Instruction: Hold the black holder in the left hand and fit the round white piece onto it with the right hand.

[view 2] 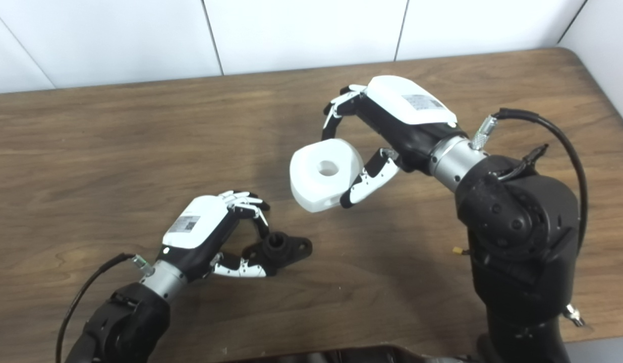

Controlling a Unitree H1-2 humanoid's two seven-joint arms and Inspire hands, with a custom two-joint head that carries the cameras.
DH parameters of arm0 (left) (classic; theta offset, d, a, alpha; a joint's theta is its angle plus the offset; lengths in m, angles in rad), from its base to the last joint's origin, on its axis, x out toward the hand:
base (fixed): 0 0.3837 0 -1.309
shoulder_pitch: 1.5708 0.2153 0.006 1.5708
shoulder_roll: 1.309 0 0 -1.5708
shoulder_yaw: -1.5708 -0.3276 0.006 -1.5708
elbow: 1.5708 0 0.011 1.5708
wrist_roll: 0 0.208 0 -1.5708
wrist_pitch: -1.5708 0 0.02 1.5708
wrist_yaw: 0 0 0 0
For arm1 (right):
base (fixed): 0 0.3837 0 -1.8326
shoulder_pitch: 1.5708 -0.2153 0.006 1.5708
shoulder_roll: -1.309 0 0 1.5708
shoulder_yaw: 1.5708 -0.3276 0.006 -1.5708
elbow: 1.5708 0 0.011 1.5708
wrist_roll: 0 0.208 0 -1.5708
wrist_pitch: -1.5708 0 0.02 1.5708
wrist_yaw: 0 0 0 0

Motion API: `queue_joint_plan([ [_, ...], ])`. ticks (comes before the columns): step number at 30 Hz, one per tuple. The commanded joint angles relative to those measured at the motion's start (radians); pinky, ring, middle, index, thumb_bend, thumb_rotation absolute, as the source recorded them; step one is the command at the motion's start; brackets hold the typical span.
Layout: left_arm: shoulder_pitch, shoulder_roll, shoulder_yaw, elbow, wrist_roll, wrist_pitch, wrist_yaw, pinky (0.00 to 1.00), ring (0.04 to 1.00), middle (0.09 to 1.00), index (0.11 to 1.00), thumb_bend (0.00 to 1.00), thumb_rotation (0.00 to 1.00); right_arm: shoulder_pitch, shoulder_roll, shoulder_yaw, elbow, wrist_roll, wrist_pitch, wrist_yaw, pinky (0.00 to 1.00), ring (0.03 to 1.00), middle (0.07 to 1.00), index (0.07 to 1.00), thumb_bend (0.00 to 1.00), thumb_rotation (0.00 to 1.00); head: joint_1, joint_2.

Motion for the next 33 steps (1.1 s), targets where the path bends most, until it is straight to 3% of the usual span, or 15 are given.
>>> queue_joint_plan([
  [1,-0.013,-0.01,-0.008,-0.016,-0.003,0.005,-0.015,0.9,0.858,0.791,0.488,0.52,0.06,-0.013,0.021,0.008,-0.041,0.003,-0.001,0.017,0.9,0.918,0.822,0.484,0.52,0.14,-0.001,0.003],
  [18,-0.017,-0.033,-0.008,-0.015,0.001,0.015,-0.022,0.91,0.86,0.796,0.487,0.52,0.05,0.048,0.072,0.095,-0.031,0.007,-0.009,-0.016,0.9,0.932,0.821,0.483,0.52,0.14,0.001,0.018],
  [33,-0.018,-0.041,-0.011,-0.021,0.013,0.022,-0.031,0.92,0.862,0.797,0.487,0.52,0.05,0.074,0.066,0.136,0.025,0.026,-0.041,-0.075,0.94,0.943,0.83,0.483,0.52,0.14,0.007,0.027],
])
